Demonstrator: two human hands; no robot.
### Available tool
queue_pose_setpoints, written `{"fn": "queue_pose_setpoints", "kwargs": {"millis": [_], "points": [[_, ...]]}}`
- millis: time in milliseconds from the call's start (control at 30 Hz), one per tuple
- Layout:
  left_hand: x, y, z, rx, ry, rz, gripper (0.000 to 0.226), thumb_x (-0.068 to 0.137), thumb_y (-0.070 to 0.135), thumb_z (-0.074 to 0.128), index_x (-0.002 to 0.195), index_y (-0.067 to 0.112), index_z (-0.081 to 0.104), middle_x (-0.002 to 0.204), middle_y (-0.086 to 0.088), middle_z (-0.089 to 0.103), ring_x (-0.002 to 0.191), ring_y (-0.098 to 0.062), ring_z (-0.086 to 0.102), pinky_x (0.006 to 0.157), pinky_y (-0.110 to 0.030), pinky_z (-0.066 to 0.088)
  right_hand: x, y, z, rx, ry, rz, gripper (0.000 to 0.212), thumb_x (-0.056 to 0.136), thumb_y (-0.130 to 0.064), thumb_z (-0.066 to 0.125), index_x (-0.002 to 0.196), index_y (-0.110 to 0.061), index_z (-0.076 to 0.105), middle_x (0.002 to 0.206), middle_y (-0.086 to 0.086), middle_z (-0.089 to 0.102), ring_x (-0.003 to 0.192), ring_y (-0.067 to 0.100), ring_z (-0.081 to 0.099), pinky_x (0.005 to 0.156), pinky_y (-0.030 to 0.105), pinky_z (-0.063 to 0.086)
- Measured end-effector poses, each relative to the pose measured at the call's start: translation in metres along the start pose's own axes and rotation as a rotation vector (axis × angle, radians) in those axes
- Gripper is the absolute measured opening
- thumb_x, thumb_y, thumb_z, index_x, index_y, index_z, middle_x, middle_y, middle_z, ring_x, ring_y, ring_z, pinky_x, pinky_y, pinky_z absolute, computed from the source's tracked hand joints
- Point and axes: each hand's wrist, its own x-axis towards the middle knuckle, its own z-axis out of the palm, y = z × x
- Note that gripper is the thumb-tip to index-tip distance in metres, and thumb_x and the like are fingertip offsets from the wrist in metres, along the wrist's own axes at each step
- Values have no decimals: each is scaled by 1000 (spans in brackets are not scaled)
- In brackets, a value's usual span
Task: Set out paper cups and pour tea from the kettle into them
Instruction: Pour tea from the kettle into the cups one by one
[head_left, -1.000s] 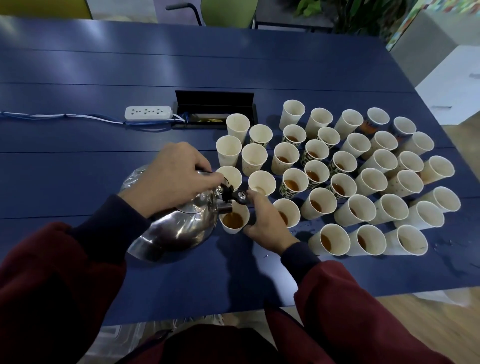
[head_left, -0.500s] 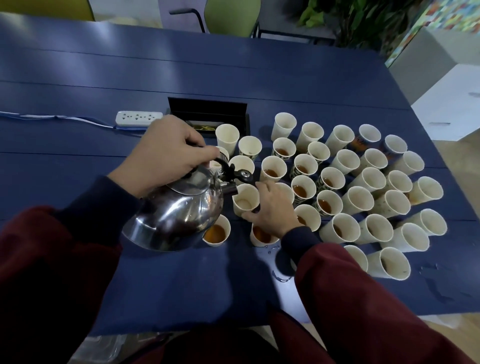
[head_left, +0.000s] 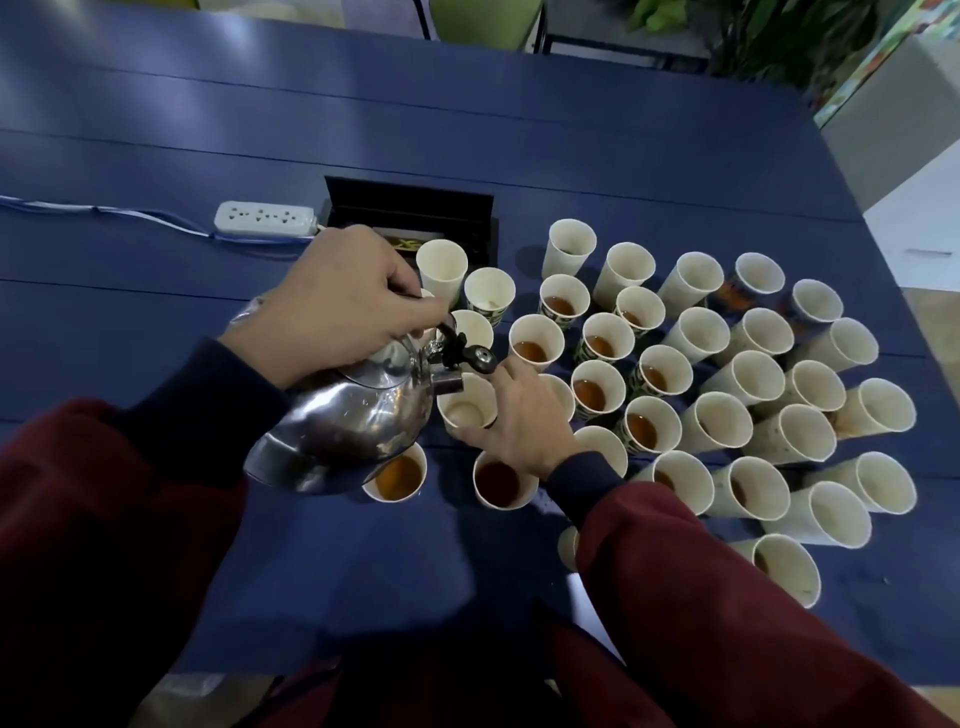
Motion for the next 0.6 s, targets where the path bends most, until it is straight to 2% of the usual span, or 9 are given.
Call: {"fn": "queue_pose_setpoints", "kwargs": {"millis": [133,300,400,500,600], "points": [[4,2,0,-6,-21,-29,24,82,31,72,64,17,77,49,-4,59,54,-12,48,49,-12,35,1,3,1,59,-8,-8,68,69,-50,84,117,-9,60,108,8,55,103,30,55,87,47,48],[7,6,1,53,-33,-23,26,84,31,72,67,12,77,55,-9,62,65,-24,57,54,-15,37,3,4,1,128,-22,-1,69,69,-47,86,120,-9,59,111,8,56,104,27,55,88,39,46],[9,8,2,58,-40,-33,24,84,31,72,69,12,78,57,-10,64,63,-22,58,58,-22,43,3,6,3,156,-24,11,68,69,-47,87,119,-11,59,111,6,56,104,25,55,88,37,45],[9,10,4,63,-53,-24,27,83,30,72,70,7,78,61,-18,64,65,-19,56,59,-28,44,2,7,4,180,-12,21,66,69,-47,87,118,-13,59,110,4,56,104,23,54,88,37,45],[8,15,5,87,-60,-11,29,84,32,71,71,6,77,62,-21,63,60,-23,55,62,-35,49,2,8,5,191,-20,24,66,69,-47,86,119,-14,58,111,3,56,106,23,54,90,37,44]]}}
